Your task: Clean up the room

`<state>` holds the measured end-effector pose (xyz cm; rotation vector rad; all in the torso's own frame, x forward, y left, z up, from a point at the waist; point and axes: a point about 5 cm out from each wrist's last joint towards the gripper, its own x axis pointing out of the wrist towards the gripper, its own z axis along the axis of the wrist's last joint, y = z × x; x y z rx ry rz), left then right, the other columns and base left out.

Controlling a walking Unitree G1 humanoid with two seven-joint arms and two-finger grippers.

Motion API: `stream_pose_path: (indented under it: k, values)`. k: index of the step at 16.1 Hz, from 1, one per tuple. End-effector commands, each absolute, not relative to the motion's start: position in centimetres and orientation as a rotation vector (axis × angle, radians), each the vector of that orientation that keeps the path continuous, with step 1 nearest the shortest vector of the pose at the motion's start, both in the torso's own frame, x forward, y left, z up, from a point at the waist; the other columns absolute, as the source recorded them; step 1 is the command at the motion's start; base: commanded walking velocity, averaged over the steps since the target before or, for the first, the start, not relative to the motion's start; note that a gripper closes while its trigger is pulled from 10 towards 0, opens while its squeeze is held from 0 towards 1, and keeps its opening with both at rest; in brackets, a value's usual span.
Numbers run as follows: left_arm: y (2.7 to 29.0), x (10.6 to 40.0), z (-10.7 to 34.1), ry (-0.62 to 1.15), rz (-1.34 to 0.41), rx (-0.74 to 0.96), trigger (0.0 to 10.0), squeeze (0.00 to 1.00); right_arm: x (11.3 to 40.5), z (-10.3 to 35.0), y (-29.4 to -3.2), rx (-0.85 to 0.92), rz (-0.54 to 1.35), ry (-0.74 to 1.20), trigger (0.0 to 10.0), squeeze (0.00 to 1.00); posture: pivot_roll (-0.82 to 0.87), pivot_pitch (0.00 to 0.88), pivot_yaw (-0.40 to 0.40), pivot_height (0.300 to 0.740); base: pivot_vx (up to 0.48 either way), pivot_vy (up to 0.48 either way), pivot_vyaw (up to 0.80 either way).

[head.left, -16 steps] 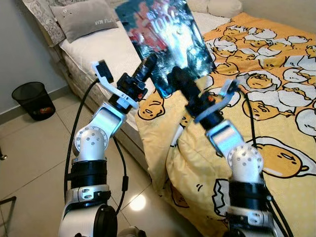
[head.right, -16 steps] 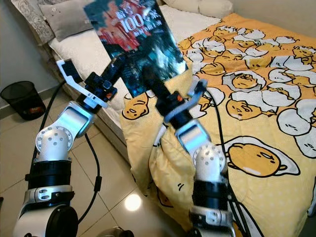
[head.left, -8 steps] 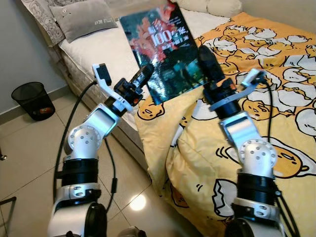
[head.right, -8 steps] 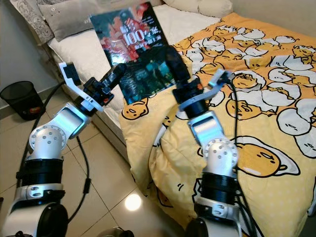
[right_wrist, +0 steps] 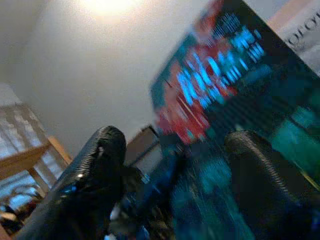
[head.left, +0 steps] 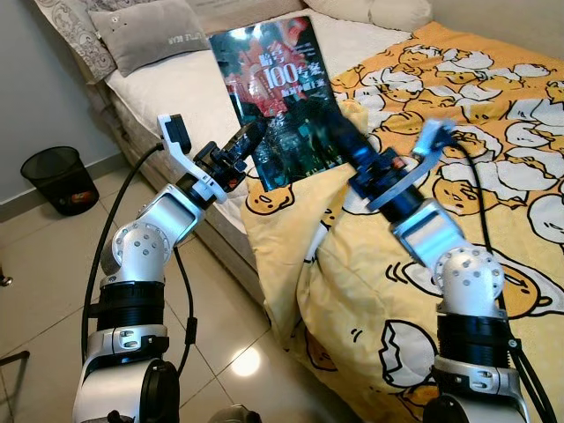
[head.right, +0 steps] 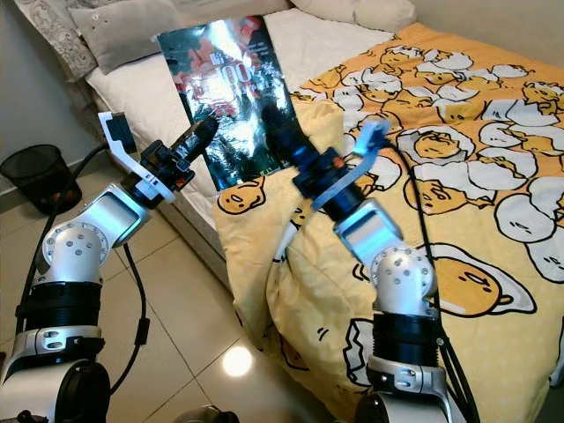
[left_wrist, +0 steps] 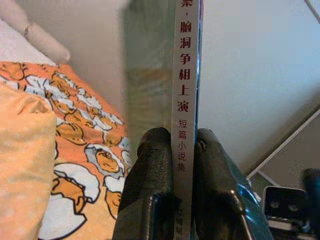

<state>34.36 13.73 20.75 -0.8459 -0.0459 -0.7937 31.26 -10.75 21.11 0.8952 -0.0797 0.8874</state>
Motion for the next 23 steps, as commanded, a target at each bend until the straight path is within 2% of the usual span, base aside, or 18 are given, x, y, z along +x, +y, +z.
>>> stream_pose_path:
  k: [1,4,8,11,15,22,23]
  values:
    - [14.6,34.7,22.1,-0.129,-0.768,-0.772,0.0,0.00,31.2,20.6,-10.8,0.875,0.869,-0.059,10.0,0.00,-0.02,0.000,0.065,0.740,0.000,0.000,0.00]
    - [15.0,35.3,22.5,-0.156,-0.713,-0.790,0.0,0.00,30.2,19.0,-10.1,0.792,0.917,0.023,10.0,0.00,-0.02,0.000,0.061,0.740,0.000,0.000,0.00]
    - [13.6,35.0,23.3,-0.170,-0.794,-0.839,0.0,0.00,29.7,16.7,-8.9,0.712,0.925,0.165,10.0,0.00,-0.02,0.000,0.067,0.740,0.000,0.000,0.00]
    - [12.5,34.3,22.9,-0.128,-0.877,-0.910,0.0,0.00,30.0,18.0,-8.1,0.869,0.931,0.055,10.0,0.00,-0.01,0.000,0.076,0.740,0.000,0.000,0.00]
    - [11.8,33.5,22.2,-0.070,-0.927,-0.960,0.0,0.00,30.9,19.4,-8.4,1.043,0.873,-0.058,10.0,0.00,-0.01,0.000,0.085,0.740,0.000,0.000,0.00]
    - [12.4,33.3,21.4,-0.016,-0.918,-0.908,0.0,0.00,31.6,20.4,-10.7,1.115,0.802,-0.145,10.0,0.00,-0.03,0.000,0.091,0.740,0.000,0.000,0.00]
    - [12.7,33.4,21.4,-0.012,-0.916,-0.905,0.0,0.00,31.7,20.5,-11.2,1.110,0.792,-0.152,9.4,0.00,-0.03,0.000,0.091,0.740,0.000,0.000,0.00]
